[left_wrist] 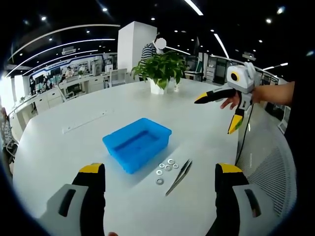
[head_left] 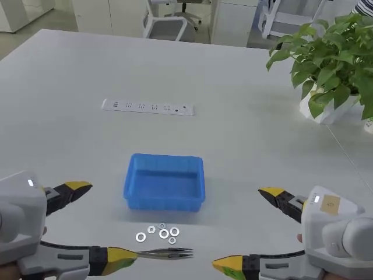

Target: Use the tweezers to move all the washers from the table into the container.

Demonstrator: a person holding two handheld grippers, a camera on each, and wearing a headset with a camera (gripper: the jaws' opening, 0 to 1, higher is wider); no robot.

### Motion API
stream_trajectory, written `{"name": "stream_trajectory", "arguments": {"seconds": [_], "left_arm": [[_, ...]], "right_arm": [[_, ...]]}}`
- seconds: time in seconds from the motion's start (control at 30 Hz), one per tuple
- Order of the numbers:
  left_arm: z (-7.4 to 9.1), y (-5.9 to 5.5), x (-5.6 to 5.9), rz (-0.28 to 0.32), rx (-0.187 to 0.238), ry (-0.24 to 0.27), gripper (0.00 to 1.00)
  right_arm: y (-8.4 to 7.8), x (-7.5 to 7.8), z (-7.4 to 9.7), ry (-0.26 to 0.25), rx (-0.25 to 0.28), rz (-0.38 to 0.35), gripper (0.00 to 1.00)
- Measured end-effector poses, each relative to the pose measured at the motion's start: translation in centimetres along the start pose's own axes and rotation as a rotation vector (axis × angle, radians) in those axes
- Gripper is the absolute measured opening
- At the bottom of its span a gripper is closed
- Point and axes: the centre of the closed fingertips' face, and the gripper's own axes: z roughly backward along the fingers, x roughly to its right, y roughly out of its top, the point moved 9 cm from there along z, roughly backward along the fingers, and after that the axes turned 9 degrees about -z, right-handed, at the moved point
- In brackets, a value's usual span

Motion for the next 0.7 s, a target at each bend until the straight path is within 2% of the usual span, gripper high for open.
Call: {"name": "stream_trajectory", "arguments": {"seconds": [0.7], "left_arm": [[-0.63,-0.07,-0.01,-0.002,-0.006,-0.024,0.97]], "right_arm": [[-0.02,0.35,-0.29,0.002,-0.008,0.005,0.97]]}}
